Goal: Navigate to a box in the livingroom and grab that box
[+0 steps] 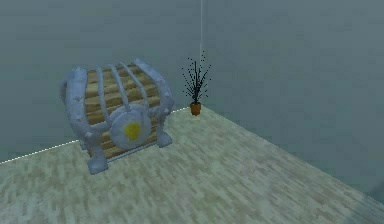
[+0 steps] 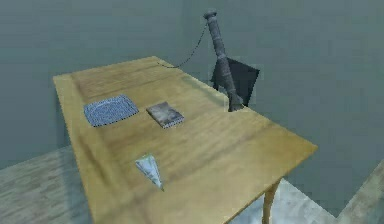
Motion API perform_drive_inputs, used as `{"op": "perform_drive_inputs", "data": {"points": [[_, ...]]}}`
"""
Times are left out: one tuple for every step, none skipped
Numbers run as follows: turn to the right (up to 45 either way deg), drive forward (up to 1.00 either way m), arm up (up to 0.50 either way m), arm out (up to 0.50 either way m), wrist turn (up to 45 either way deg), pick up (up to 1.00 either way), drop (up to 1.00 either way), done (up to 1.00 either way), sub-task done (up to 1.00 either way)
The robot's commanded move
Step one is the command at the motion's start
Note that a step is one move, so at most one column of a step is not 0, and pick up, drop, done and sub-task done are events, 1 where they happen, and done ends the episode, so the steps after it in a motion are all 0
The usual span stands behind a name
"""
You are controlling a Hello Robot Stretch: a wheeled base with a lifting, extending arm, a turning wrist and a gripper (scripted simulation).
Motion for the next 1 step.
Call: {"op": "perform_drive_inputs", "data": {"points": [[0.0,0.00,0.50,0.00,0.0,0.00,0.00,0.00,0.00]]}}
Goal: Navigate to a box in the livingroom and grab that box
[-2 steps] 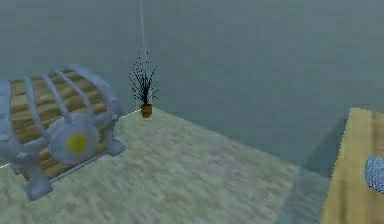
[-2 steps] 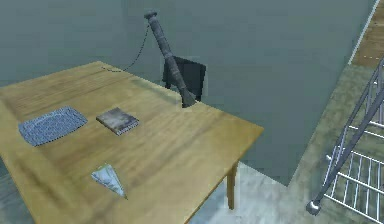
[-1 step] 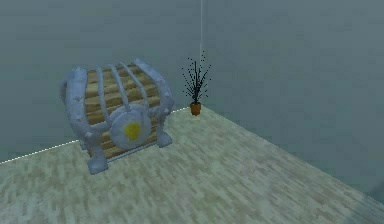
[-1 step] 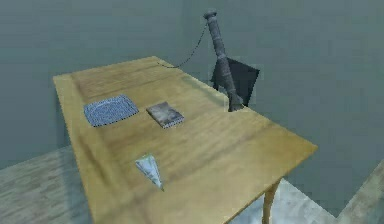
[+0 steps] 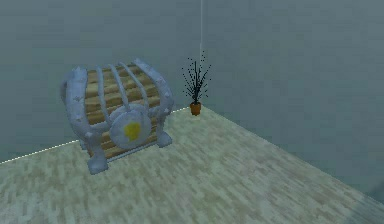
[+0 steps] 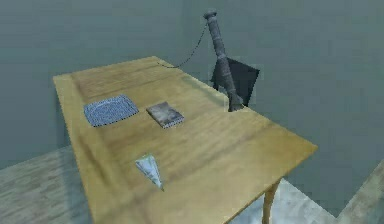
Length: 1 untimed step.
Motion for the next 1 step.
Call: {"op": "perform_drive_inputs", "data": {"points": [[0.0,0.00,0.36,0.00,0.0,0.00,0.00,0.00,0.00]]}}
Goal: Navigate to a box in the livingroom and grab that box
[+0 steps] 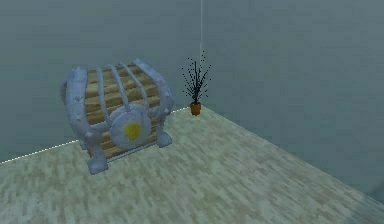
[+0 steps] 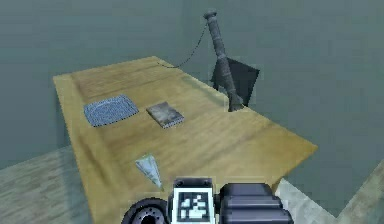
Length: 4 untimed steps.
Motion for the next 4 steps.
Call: {"op": "perform_drive_inputs", "data": {"points": [[0.0,0.00,0.00,0.18,0.0,0.00,0.00,0.00,0.00],[0.0,0.00,0.00,0.00,45.0,0.00,0.00,0.00,0.00],[0.0,0.00,0.00,0.00,45.0,0.00,0.00,0.00,0.00],[0.0,0.00,0.00,0.00,45.0,0.00,0.00,0.00,0.00]]}}
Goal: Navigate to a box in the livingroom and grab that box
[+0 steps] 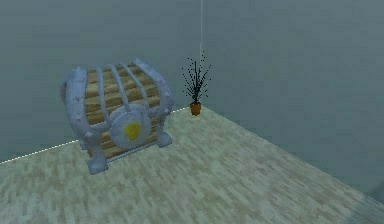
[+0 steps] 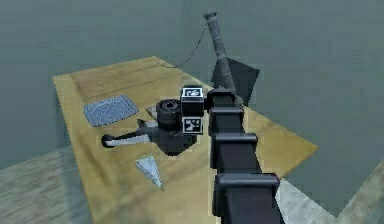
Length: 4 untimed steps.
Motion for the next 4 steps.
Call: {"op": "perform_drive_inputs", "data": {"points": [[0.0,0.00,0.00,0.00,24.0,0.00,0.00,0.00,0.00],[0.0,0.00,-0.30,0.00,0.0,0.00,0.00,0.00,0.00],[0.0,0.00,0.00,0.00,0.0,1.00,0.00,0.00,0.00],[0.0,0.00,0.10,0.00,0.0,0.00,0.00,0.00,0.00]]}}
